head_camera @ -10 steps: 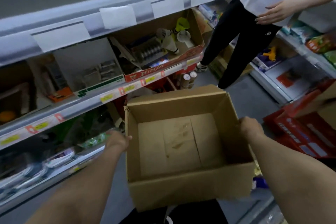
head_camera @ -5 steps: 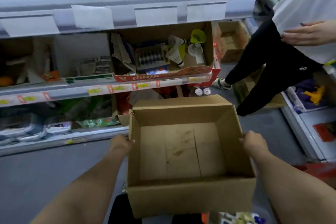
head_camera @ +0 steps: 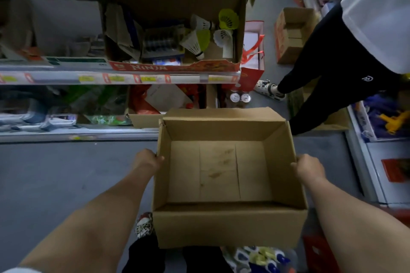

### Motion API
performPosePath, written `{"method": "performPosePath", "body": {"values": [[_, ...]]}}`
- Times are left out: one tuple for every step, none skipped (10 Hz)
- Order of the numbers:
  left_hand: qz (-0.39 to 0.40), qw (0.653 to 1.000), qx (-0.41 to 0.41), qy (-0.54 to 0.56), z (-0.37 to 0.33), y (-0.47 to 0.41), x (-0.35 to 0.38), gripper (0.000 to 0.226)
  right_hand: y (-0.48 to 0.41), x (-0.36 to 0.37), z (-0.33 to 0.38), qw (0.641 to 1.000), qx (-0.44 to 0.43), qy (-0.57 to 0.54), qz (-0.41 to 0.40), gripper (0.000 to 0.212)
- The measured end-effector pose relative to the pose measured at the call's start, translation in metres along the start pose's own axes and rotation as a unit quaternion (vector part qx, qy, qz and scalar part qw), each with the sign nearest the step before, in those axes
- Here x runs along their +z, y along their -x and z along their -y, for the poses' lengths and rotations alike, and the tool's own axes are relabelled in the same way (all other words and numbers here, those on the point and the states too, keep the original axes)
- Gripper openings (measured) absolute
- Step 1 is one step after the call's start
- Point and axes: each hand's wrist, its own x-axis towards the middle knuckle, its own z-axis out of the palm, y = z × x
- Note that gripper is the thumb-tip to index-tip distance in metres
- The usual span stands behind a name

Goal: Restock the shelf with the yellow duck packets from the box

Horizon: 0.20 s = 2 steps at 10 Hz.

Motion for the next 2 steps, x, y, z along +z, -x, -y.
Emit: {"method": "performPosePath", "body": {"values": [[0.001, 1.0, -0.01, 0.011, -0.006, 0.0068, 0.0046, 0.031, -0.0001, 0.005, -0.0077, 1.0, 0.004, 0.008, 0.013, 0.016], [-0.011, 0.999, -0.011, 0.036, -0.0146, 0.0126, 0.0061, 0.035, -0.0021, 0.0064, -0.0072, 1.0, -0.004, 0.019, 0.018, 0.017]]}}
